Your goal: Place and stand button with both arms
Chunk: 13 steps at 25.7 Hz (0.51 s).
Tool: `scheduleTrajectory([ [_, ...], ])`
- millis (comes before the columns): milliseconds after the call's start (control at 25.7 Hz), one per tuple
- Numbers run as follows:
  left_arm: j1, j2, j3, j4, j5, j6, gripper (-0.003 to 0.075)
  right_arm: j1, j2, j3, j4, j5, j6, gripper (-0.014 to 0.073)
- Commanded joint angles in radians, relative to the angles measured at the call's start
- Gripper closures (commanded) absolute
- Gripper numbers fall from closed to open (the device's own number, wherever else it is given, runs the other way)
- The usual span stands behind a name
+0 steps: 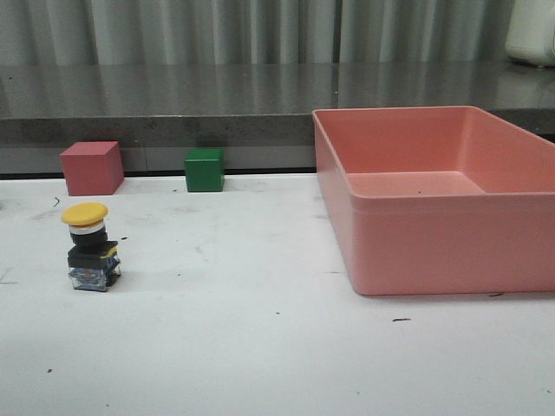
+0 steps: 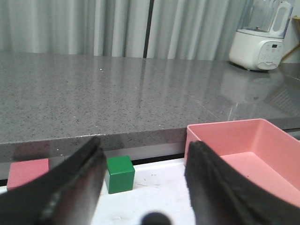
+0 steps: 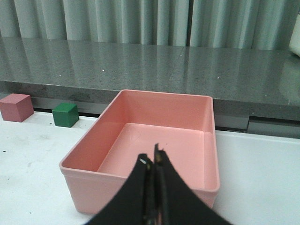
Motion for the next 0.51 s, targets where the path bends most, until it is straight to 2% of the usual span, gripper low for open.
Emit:
scheduleTrajectory([
  [0,0.001,-0.145,-0.028,-0.005,0.11,-0.007,0.0559,-0.005,0.012,-0.023,-0.001,-0.084,-0.01,0.0656],
  [117,0.001,-0.271,-0.028,0.007,0.266,0.004,0.0687,-0.005,0.012,-0.023,-0.001,-0.084,-0.01,0.0656],
  [194,0.001,-0.354,-0.028,0.059,0.351,0.004,0.0739,-0.005,0.012,-0.023,-0.001,-0.084,-0.01,0.0656],
  [311,0.001,-0.461,-0.028,0.116,0.474,0.004,0.074,-0.005,0.012,-0.023,-0.001,-0.084,-0.01,0.0656],
  [466,0.001,-0.585,-0.028,0.116,0.608,0.004,0.074,-0.005,0.012,-0.023,-0.001,-0.084,-0.01,0.0656],
])
